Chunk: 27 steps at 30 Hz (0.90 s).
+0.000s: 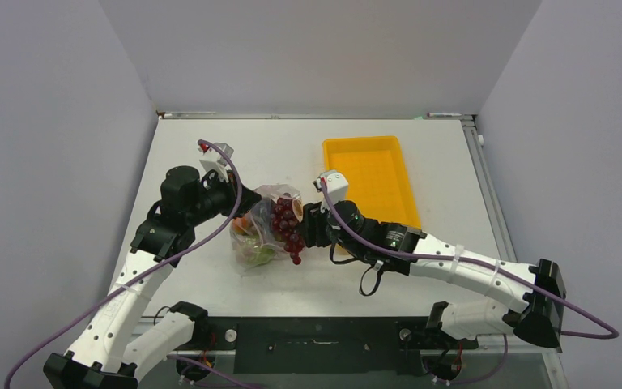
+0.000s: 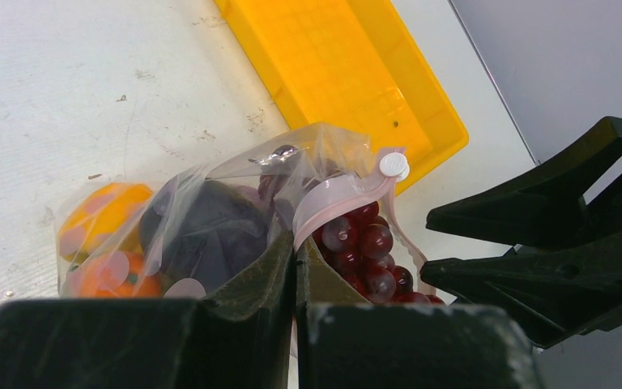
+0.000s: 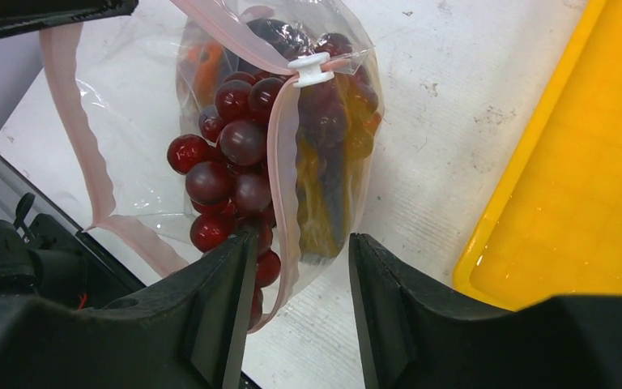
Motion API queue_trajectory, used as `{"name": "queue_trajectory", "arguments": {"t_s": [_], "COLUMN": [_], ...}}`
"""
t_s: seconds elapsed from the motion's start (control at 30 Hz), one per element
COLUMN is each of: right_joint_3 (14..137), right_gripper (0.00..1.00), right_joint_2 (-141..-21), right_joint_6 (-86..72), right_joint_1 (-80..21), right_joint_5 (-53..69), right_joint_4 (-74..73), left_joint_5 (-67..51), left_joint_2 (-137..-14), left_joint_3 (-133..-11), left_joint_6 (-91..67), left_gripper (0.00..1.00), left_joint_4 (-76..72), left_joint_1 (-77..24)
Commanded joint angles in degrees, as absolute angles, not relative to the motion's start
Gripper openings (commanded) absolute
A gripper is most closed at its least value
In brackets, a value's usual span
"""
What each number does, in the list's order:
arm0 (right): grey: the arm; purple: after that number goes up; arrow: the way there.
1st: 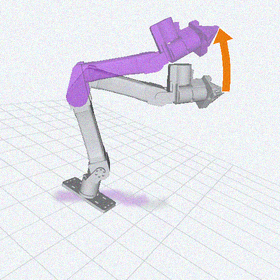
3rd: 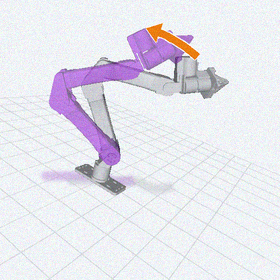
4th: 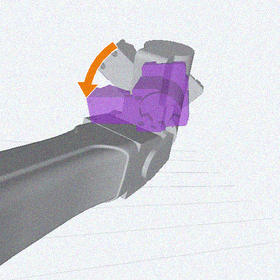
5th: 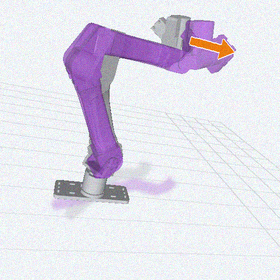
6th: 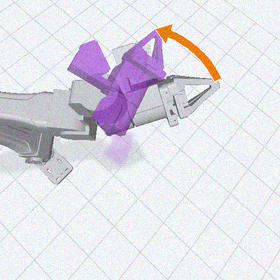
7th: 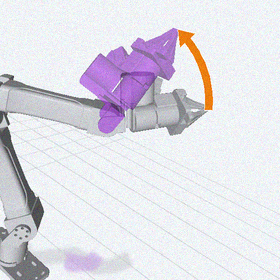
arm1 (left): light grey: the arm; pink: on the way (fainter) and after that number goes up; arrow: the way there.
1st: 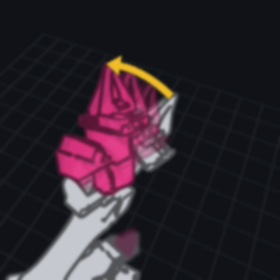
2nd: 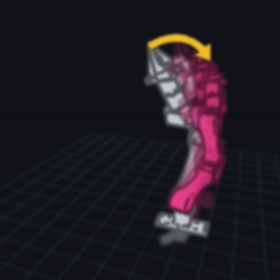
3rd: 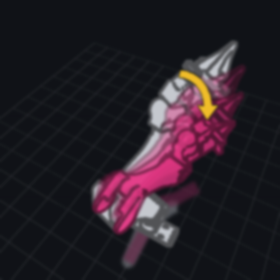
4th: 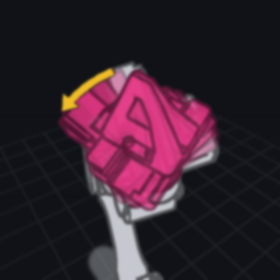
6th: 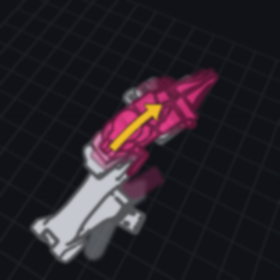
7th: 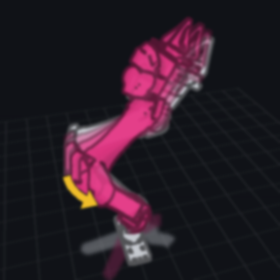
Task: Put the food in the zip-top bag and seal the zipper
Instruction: Place the fake fruit in the zipper food storage bag, then adjust the zipper food storage bag at the center of the board.
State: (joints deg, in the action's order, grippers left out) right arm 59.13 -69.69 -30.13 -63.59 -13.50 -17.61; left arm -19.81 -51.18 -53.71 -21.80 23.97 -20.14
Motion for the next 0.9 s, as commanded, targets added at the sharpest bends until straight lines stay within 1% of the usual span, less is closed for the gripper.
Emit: {"name": "queue_trajectory", "arguments": {"t_s": [0.0,0.13,0.27,0.43,0.53,0.6,0.77,0.87], "right_joint_3": [59.1,59.3,59.8,59.3,59.2,59.2,59.8,61.1], "right_gripper": [0.45,0.42,0.36,0.29,0.19,0.07,0.05,0.05], "right_joint_2": [-71.4,-72.9,-73.6,-74.1,-74.6,-74.7,-72.5,-70.4], "right_joint_6": [-31.1,-31.8,-32.3,-32.8,-33.0,-33.2,-33.3,-32.8], "right_joint_1": [-64.0,-64.0,-64.2,-64.5,-64.6,-64.7,-64.8,-64.9], "right_joint_5": [-13.5,-15.5,-18.6,-19.1,-18.9,-19.1,-20.5,-20.2], "right_joint_4": [-15.3,-16.0,-18.1,-18.1,-18.1,-18.2,-19.0,-20.4], "left_joint_5": [-20.1,-20.1,-20.1,-20.0,-20.0,-20.1,-20.0,-15.4], "left_joint_2": [-51.0,-51.0,-51.0,-51.1,-51.3,-51.4,-51.7,-51.4], "left_joint_3": [-53.9,-54.0,-53.9,-54.0,-54.0,-54.1,-54.4,-55.4], "left_joint_6": [-21.4,-21.4,-21.4,-21.4,-21.3,-21.2,-20.9,-19.1], "left_gripper": [0.0,0.0,0.0,0.0,0.0,0.0,0.0,0.0], "left_joint_4": [22.1,22.1,22.2,22.3,22.4,22.6,23.0,25.2], "left_joint_1": [-20.0,-20.0,-20.0,-20.0,-20.0,-20.0,-21.3,-25.6]}}
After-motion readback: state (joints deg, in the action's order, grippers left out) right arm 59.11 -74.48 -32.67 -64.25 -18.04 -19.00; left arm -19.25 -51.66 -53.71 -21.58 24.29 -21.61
